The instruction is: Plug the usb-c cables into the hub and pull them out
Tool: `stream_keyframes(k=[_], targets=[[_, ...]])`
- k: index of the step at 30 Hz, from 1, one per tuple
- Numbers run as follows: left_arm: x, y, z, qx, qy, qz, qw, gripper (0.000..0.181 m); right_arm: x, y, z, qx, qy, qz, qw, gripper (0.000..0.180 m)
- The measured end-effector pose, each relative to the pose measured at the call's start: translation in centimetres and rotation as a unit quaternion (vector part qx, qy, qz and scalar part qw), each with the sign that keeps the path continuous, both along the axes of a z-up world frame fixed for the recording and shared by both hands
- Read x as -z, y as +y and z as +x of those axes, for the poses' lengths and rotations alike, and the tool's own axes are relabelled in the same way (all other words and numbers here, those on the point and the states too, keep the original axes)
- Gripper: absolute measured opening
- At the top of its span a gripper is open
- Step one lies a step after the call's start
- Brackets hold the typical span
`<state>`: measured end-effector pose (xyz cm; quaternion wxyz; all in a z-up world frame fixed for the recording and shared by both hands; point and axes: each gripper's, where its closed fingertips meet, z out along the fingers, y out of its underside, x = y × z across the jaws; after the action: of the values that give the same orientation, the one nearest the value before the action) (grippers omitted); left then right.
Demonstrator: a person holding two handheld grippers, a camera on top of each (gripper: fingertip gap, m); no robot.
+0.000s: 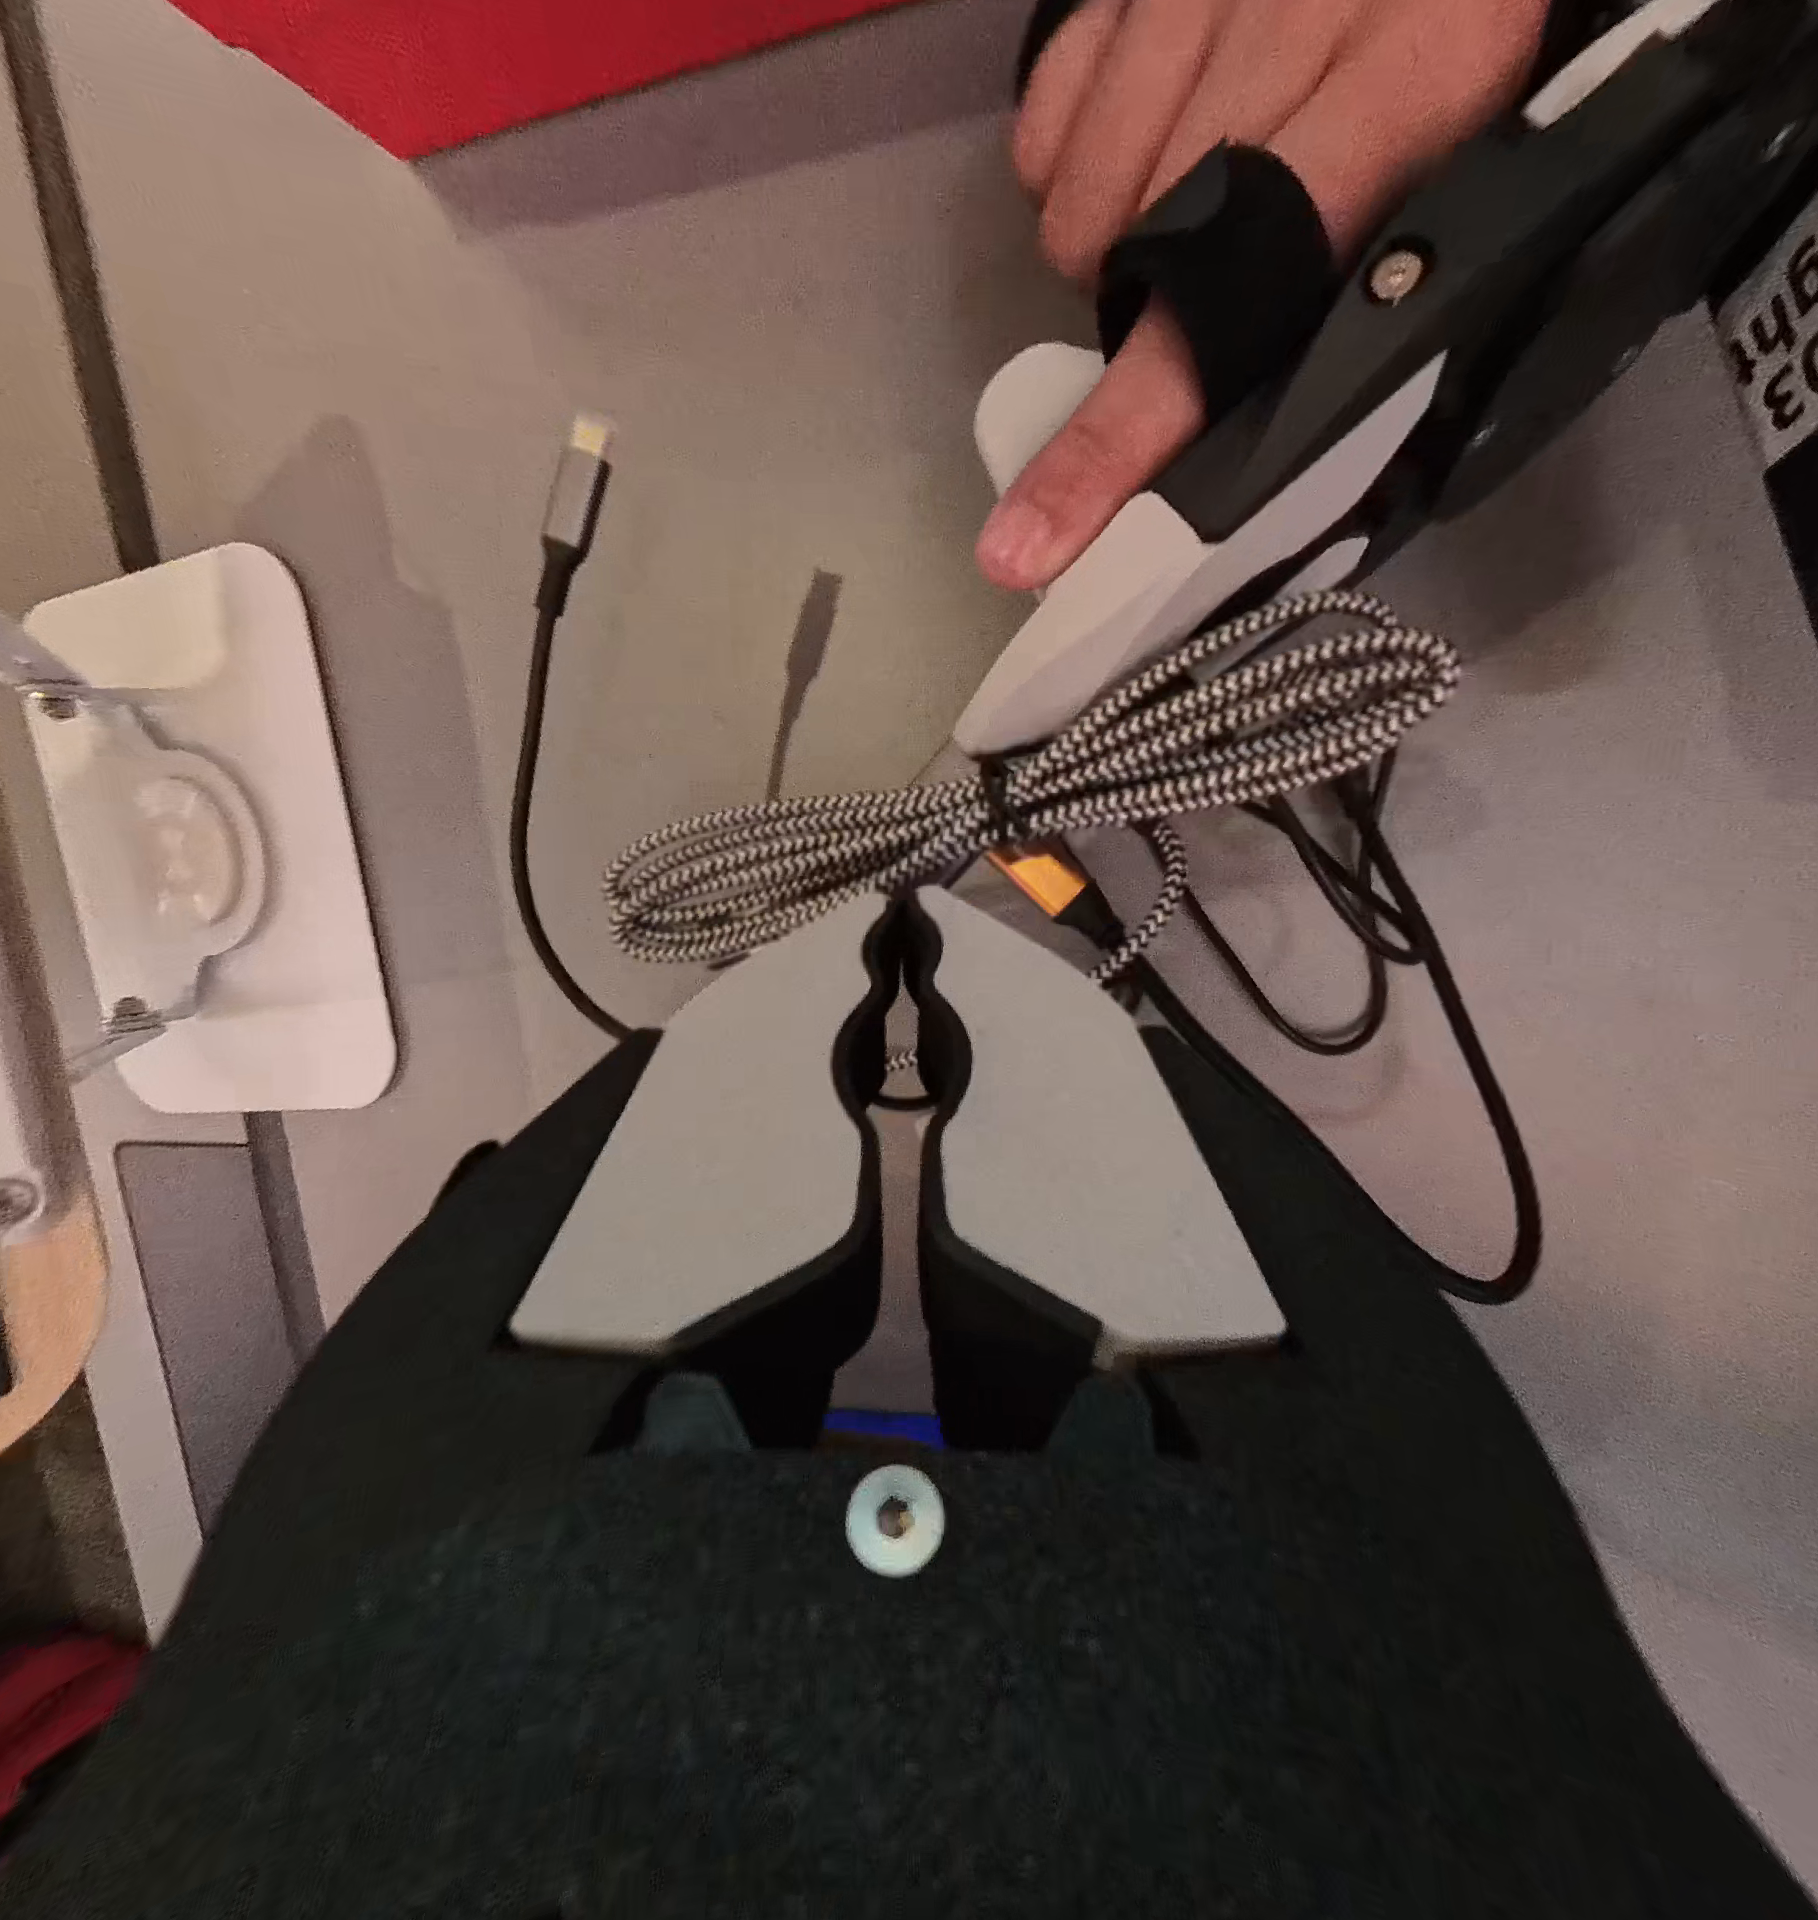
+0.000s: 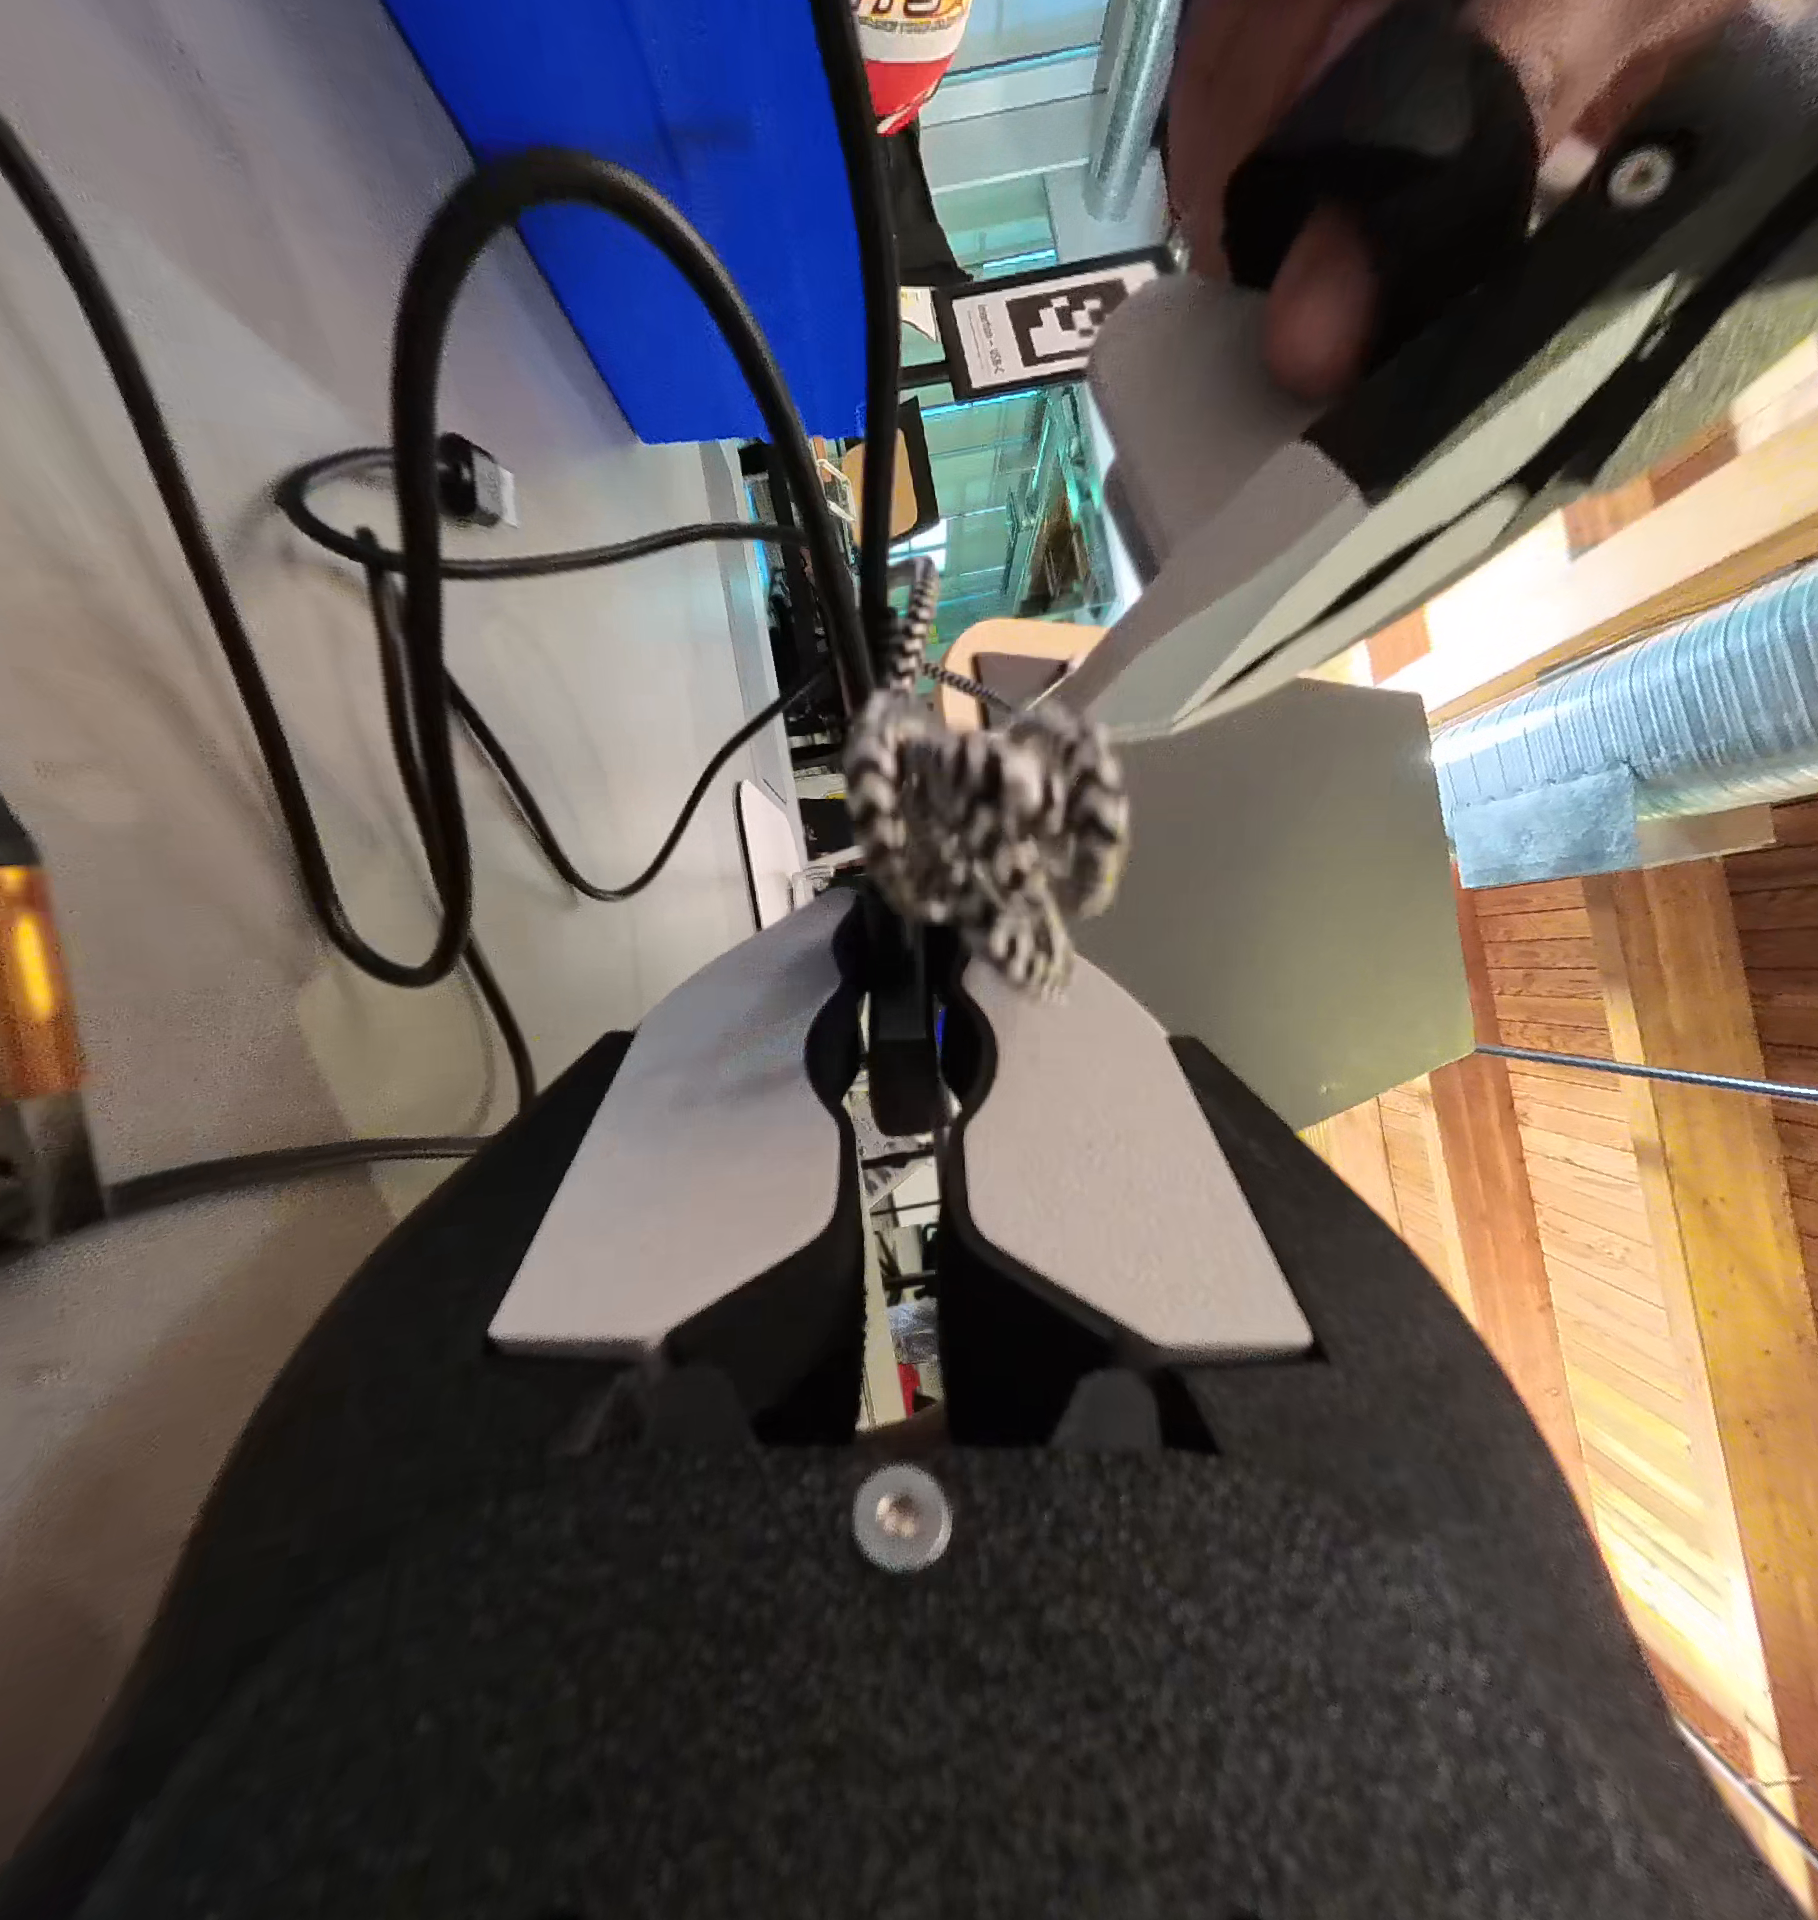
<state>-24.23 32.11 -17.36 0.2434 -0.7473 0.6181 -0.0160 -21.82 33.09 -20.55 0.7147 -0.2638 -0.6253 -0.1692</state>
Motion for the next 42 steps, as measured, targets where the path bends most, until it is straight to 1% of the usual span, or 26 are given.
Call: stream_keyframes(k=[2, 4, 5, 7, 8, 9, 11, 12, 13, 15, 17, 18, 19, 20, 22, 23, 26, 28, 29, 31, 32, 34, 39, 40, 41, 42], targets=[[-1.5, 0.3, -0.4, -0.024, -0.036, 0.035, 0.998, 0.000, -0.1, 0.2, 0.1, 0.004, 0.005, -0.008, 1.000, 0.009], [-3.4, 1.2, -1.4, -0.067, -0.062, 0.094, 0.991, 0.000, -0.1, 0.2, 0.1, 0.006, 0.005, -0.011, 1.000, 0.009], [-4.2, 1.2, -1.5, -0.072, -0.082, 0.109, 0.988, 0.000, -0.1, 0.1, 0.0, 0.002, 0.005, -0.009, 1.000, 0.009], [-3.8, 0.0, -0.7, -0.038, -0.091, 0.098, 0.990, 0.000, -0.1, -0.4, -0.1, -0.009, 0.002, 0.001, 1.000, 0.009], [-3.2, -0.6, -0.1, -0.013, -0.082, 0.088, 0.993, 0.009, 0.0, -0.7, -0.2, -0.015, 0.000, 0.004, 1.000, 0.009], [-2.5, -1.3, 0.6, 0.007, -0.075, 0.068, 0.995, 0.024, 0.0, -1.0, -0.4, -0.020, -0.001, 0.008, 1.000, 0.009], [-1.1, -1.9, 1.4, 0.008, -0.059, 0.013, 0.998, 0.044, 0.0, -1.4, -0.5, -0.027, 0.000, 0.010, 1.000, 0.009], [-0.7, -1.9, 1.6, 0.006, -0.050, -0.007, 0.999, 0.052, 0.0, -1.5, -0.6, -0.028, 0.001, 0.007, 1.000, 0.009], [-0.3, -1.5, 1.4, 0.007, -0.035, -0.007, 0.999, 0.055, -0.1, -1.7, -0.5, -0.030, 0.003, 0.006, 1.000, 0.009], [0.8, -1.0, 0.7, 0.015, -0.002, -0.009, 1.000, 0.052, -0.3, -1.8, -0.5, -0.033, 0.007, 0.011, 0.999, 0.009], [2.0, -0.8, -0.1, 0.018, 0.033, -0.021, 0.999, 0.038, -0.1, -1.9, -0.5, -0.034, 0.002, 0.009, 0.999, 0.009], [2.3, -0.4, -0.6, 0.021, 0.054, -0.008, 0.998, 0.022, 0.2, -1.9, -0.6, -0.035, -0.005, 0.005, 0.999, 0.010], [2.5, -0.7, -1.0, 0.035, 0.076, -0.010, 0.996, 0.012, 0.5, -1.8, -0.7, -0.034, -0.011, 0.006, 0.999, 0.010], [2.4, -0.6, -1.2, 0.034, 0.087, -0.002, 0.996, 0.009, 0.7, -1.6, -0.7, -0.027, -0.013, 0.006, 1.000, 0.010], [1.0, 0.1, -1.7, 0.002, 0.084, 0.044, 0.996, 0.007, 0.8, -0.8, -0.4, -0.012, -0.012, -0.013, 1.000, 0.009], [-0.2, 0.5, -2.0, -0.017, 0.067, 0.072, 0.995, 0.005, 0.8, -0.3, -0.2, -0.003, -0.010, -0.021, 1.000, 0.009], [-3.8, 0.8, -3.9, -0.125, -0.020, 0.124, 0.984, 0.002, 0.5, 0.6, 0.3, 0.016, 0.004, -0.041, 0.999, 0.009], [-4.7, 0.4, -6.0, -0.204, -0.060, 0.146, 0.966, 0.002, 0.0, 0.7, 0.4, 0.021, 0.016, -0.045, 0.999, 0.010], [-4.4, -0.2, -6.9, -0.249, -0.073, 0.140, 0.956, 0.002, -0.2, 0.7, 0.4, 0.023, 0.022, -0.047, 0.998, 0.010], [-3.1, -0.9, -9.5, -0.355, -0.059, 0.138, 0.923, 0.002, -0.6, 0.8, 0.5, 0.027, 0.031, -0.046, 0.998, 0.010], [-2.1, -1.3, -10.1, -0.382, -0.049, 0.135, 0.913, 0.002, -0.8, 0.8, 0.5, 0.029, 0.035, -0.046, 0.998, 0.010], [0.2, -2.3, -9.4, -0.401, -0.054, 0.092, 0.910, 0.002, -0.9, 0.9, 0.5, 0.030, 0.040, -0.051, 0.997, 0.010], [3.3, -5.1, -5.4, -0.436, -0.193, -0.049, 0.878, 0.003, -0.6, 1.1, 0.7, 0.036, 0.035, -0.043, 0.998, 0.010], [4.3, -6.0, -4.8, -0.425, -0.193, -0.080, 0.881, 0.003, -0.7, 1.2, 0.8, 0.036, 0.038, -0.044, 0.998, 0.010], [5.3, -6.8, -5.2, -0.426, -0.168, -0.097, 0.884, 0.004, -1.0, 1.1, 0.8, 0.034, 0.041, -0.043, 0.998, 0.010], [6.2, -7.1, -6.5, -0.447, -0.132, -0.091, 0.880, 0.005, -1.2, 1.0, 0.8, 0.031, 0.043, -0.040, 0.998, 0.010]])
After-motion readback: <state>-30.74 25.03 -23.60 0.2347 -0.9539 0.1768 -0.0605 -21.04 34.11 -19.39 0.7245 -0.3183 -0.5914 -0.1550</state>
